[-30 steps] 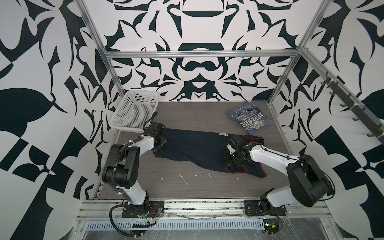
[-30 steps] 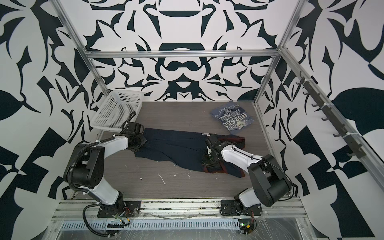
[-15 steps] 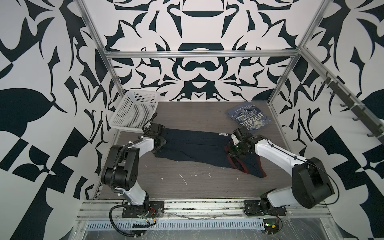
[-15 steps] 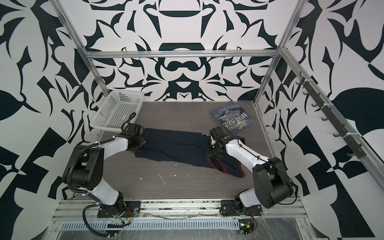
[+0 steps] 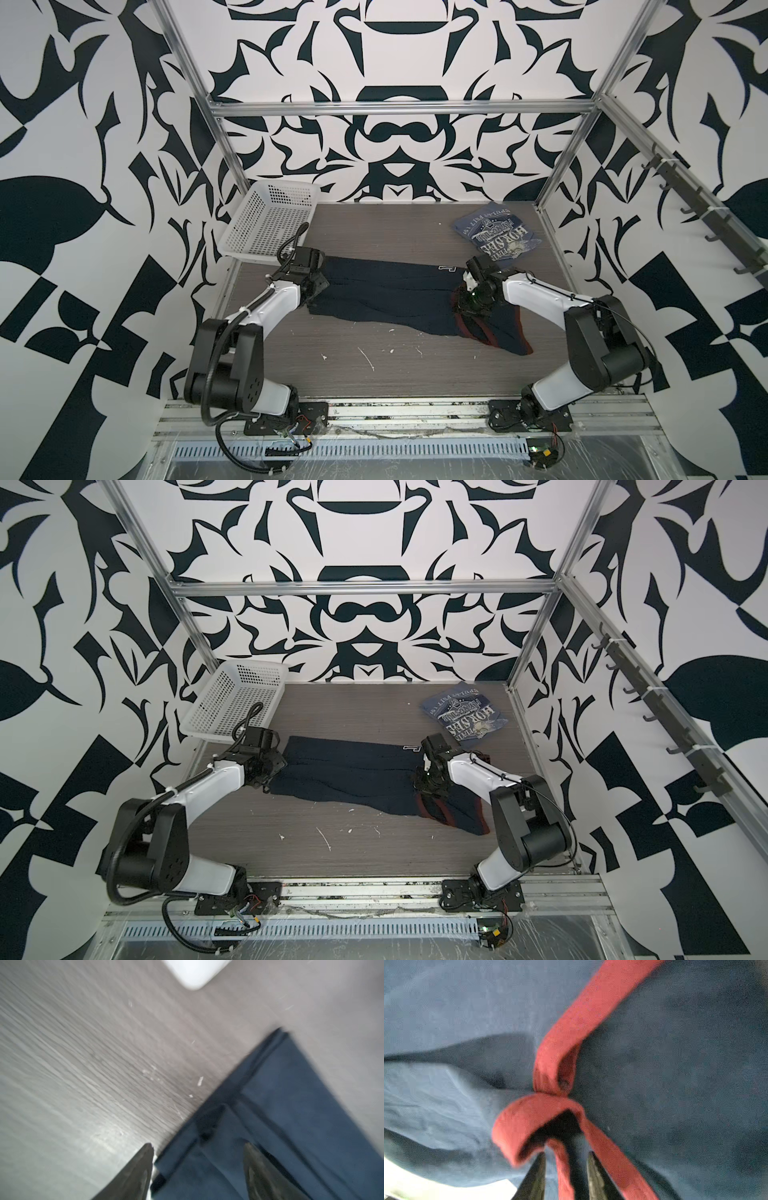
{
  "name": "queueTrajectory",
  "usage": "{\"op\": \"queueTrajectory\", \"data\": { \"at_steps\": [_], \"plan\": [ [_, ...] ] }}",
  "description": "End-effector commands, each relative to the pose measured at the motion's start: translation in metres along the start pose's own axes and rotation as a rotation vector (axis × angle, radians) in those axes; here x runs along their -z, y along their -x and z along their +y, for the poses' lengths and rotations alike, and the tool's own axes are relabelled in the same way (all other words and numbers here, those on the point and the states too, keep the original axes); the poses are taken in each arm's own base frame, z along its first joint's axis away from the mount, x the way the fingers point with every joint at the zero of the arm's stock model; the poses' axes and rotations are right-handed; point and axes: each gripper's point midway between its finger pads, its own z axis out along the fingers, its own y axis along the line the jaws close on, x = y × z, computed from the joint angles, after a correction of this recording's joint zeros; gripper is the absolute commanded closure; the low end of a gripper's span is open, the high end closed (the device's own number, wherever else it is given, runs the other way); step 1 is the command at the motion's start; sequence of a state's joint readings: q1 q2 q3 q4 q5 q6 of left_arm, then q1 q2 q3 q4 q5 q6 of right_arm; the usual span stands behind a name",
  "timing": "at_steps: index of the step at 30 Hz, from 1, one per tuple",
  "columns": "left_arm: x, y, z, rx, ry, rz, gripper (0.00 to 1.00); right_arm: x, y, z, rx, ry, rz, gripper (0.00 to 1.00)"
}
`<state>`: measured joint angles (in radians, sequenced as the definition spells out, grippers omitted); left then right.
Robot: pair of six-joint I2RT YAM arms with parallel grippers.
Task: Fold and stack the tank tops
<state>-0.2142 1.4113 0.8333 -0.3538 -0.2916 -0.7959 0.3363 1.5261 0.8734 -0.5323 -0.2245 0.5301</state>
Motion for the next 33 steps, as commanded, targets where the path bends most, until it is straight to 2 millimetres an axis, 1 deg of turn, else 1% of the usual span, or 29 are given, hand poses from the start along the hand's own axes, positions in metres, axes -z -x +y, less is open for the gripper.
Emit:
{"op": "queueTrajectory", "data": {
  "at_steps": [1, 3, 5, 7, 8, 11, 14, 17, 19, 22, 25, 27, 30, 32, 33],
  "plan": [
    [0.024, -0.006, -0.022, -0.094, -0.048, 0.012, 0.28, 0.031, -0.002, -0.009, 0.032, -0.054, -0.067, 0.51],
    [0.031, -0.02, -0.04, -0.148, -0.099, 0.033, 0.28, 0.041, -0.01, -0.019, 0.029, -0.099, -0.073, 0.5],
    [0.032, -0.038, -0.057, -0.195, -0.141, 0.073, 0.28, 0.048, -0.022, -0.036, 0.003, -0.164, -0.069, 0.49],
    [0.027, -0.056, -0.068, -0.231, -0.162, 0.12, 0.28, 0.052, -0.036, -0.046, -0.034, -0.193, -0.059, 0.49],
    [0.022, -0.063, -0.071, -0.244, -0.162, 0.142, 0.28, 0.052, -0.043, -0.046, -0.055, -0.175, -0.052, 0.48],
    [0.005, -0.077, -0.076, -0.252, -0.166, 0.188, 0.28, 0.047, -0.063, -0.045, -0.096, -0.153, -0.047, 0.46],
    [-0.009, -0.084, -0.08, -0.249, -0.171, 0.212, 0.28, 0.037, -0.079, -0.044, -0.139, -0.128, -0.026, 0.46],
    [-0.021, -0.087, -0.079, -0.255, -0.148, 0.22, 0.28, 0.021, -0.087, -0.045, -0.184, -0.09, -0.022, 0.46],
    [-0.028, -0.087, -0.074, -0.25, -0.123, 0.224, 0.28, 0.017, -0.088, -0.051, -0.202, -0.109, -0.023, 0.46],
    [-0.041, -0.087, -0.056, -0.2, -0.078, 0.238, 0.28, 0.021, -0.078, -0.067, -0.193, -0.192, -0.057, 0.48],
    [-0.049, -0.086, -0.038, -0.157, -0.045, 0.239, 0.28, 0.029, -0.06, -0.081, -0.2, -0.227, -0.091, 0.51],
    [-0.052, -0.089, -0.028, -0.15, -0.023, 0.234, 0.28, 0.032, -0.043, -0.083, -0.192, -0.23, -0.117, 0.52],
    [-0.054, -0.094, -0.019, -0.146, -0.008, 0.242, 0.28, 0.036, -0.018, -0.085, -0.184, -0.252, -0.134, 0.54],
    [-0.054, -0.099, -0.014, -0.142, -0.006, 0.248, 0.28, 0.03, 0.0, -0.086, -0.178, -0.247, -0.136, 0.55],
    [-0.054, -0.1, -0.013, -0.138, -0.007, 0.251, 0.28, 0.027, 0.008, -0.085, -0.179, -0.236, -0.125, 0.57]
  ]
}}
